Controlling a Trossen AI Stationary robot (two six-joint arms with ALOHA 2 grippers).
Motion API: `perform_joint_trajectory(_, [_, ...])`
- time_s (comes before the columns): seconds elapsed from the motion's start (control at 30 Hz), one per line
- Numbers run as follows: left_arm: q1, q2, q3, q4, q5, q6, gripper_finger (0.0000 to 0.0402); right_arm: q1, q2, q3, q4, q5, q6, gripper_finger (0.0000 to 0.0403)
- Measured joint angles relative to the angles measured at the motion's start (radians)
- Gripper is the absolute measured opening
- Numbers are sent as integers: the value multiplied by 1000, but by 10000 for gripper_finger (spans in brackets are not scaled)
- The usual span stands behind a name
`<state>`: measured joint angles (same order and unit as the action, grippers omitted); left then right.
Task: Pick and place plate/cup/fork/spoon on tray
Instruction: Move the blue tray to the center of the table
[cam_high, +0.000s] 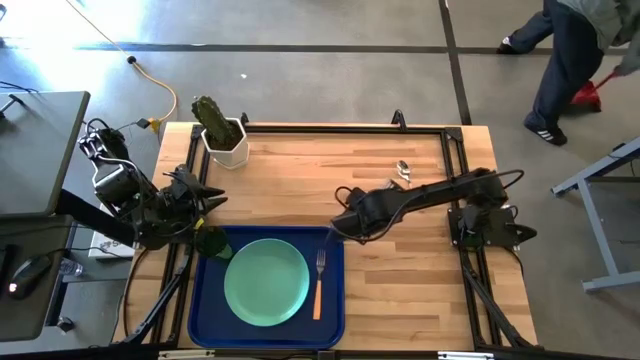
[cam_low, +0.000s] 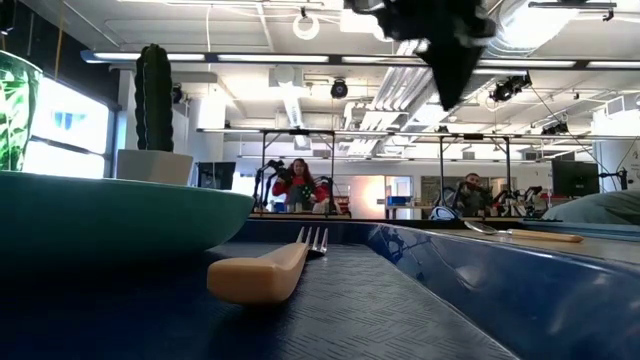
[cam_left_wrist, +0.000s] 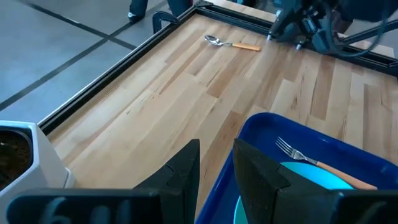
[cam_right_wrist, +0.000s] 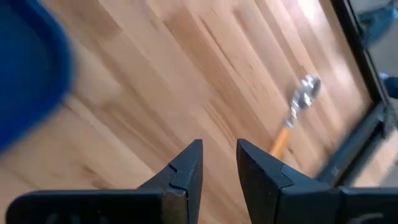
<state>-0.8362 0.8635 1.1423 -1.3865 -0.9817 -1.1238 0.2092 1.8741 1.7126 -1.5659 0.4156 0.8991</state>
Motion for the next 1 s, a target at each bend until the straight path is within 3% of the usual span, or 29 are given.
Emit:
perform_joint_trajectory(0.17, [0,0,0,0,-1,0,85,2,-119,-237,20,-67,129,90])
perform_joint_trajectory(0.5, [0,0,0,0,-3,0,85,16,-431,-552,314,-204,476,90])
perform_joint_trajectory(0.7, [0,0,0,0,0,1,85,28,-507,-627,472,-246,639,90])
perform_joint_trajectory(1.0, [0,0,0,0,1,2,85,51,-472,-638,675,-244,657,120])
